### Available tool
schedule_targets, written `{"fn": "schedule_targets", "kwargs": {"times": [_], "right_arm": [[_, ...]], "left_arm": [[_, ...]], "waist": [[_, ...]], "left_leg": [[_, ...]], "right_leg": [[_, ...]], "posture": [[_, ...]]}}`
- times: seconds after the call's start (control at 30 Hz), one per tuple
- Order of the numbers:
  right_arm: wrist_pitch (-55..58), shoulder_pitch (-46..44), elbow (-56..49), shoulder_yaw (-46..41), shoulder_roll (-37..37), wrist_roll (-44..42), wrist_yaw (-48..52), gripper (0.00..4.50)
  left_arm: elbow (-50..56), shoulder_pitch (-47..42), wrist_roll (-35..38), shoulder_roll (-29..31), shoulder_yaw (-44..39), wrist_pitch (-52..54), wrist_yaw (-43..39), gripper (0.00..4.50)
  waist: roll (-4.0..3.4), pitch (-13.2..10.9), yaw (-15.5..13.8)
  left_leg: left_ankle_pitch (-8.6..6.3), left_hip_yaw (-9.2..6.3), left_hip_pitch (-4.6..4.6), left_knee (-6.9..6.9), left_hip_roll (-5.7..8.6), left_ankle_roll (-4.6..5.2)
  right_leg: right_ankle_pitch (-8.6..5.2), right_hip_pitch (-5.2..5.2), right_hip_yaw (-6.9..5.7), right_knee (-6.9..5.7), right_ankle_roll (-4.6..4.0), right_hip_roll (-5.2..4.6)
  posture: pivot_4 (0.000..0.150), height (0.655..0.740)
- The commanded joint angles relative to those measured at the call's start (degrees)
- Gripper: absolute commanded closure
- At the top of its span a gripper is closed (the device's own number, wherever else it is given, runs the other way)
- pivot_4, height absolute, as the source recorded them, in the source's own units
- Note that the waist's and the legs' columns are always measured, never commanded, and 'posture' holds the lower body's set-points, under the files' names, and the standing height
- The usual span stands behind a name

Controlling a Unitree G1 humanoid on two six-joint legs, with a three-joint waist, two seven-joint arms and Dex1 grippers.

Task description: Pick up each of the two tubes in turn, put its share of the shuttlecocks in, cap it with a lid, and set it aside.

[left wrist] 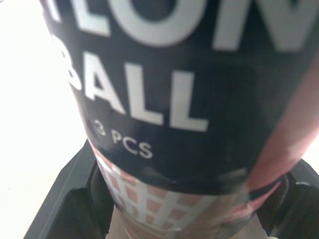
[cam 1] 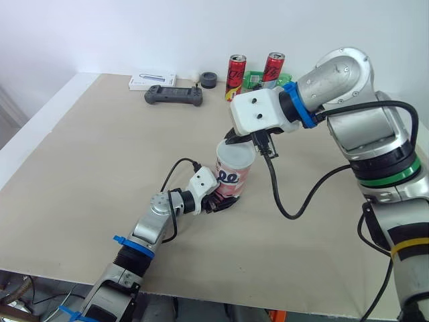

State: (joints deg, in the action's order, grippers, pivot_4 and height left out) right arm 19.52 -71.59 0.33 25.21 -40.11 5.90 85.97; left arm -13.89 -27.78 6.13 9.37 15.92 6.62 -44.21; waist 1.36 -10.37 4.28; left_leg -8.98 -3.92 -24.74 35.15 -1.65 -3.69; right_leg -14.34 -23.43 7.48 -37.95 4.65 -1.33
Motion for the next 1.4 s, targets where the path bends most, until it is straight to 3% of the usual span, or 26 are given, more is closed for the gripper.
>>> {"fn": "schedule_targets", "kwargs": {"times": [0.03, 0.3, 0.63, 1.4], "right_arm": [[-1.0, -0.3, 0.6, 0.3, -0.2, 0.8, 0.4, 4.46], [-1.8, -0.4, 1.7, 0.3, 0.1, 0.8, 0.4, 4.46], [2.0, -2.3, 2.1, -4.2, 1.7, -5.2, 0.0, 4.46], [1.0, 0.6, 7.1, -3.6, 0.9, -6.0, -0.8, 4.46]], "left_arm": [[-0.1, 0.1, -0.6, 0.2, 0.3, 0.7, 0.2, 1.45], [0.1, 0.2, -0.6, 0.1, 0.3, 0.8, 0.4, 1.45], [-0.3, 0.0, -0.6, 0.1, 0.3, 0.5, 0.2, 1.45], [0.1, 0.2, -0.6, 0.2, 0.3, 0.7, 0.1, 1.45]], "waist": [[0.0, 0.0, 0.0], [0.0, 0.0, 0.0], [0.0, 0.0, 0.0], [0.0, 0.0, 0.0]], "left_leg": [[0.0, 0.0, 0.0, 0.0, 0.0, 0.0], [0.0, 0.0, 0.02, 0.0, 0.0, 0.0], [0.0, -0.01, 0.01, 0.0, 0.0, 0.0], [0.0, -0.01, 0.02, -0.01, 0.0, 0.0]], "right_leg": [[0.0, 0.0, 0.0, 0.0, 0.0, 0.0], [0.0, 0.01, 0.0, 0.0, 0.0, 0.0], [0.0, 0.01, 0.0, 0.0, 0.0, 0.0], [0.0, 0.01, -0.01, 0.0, 0.0, 0.0]], "posture": [[0.15, 0.74], [0.15, 0.74], [0.15, 0.74], [0.15, 0.74]]}}
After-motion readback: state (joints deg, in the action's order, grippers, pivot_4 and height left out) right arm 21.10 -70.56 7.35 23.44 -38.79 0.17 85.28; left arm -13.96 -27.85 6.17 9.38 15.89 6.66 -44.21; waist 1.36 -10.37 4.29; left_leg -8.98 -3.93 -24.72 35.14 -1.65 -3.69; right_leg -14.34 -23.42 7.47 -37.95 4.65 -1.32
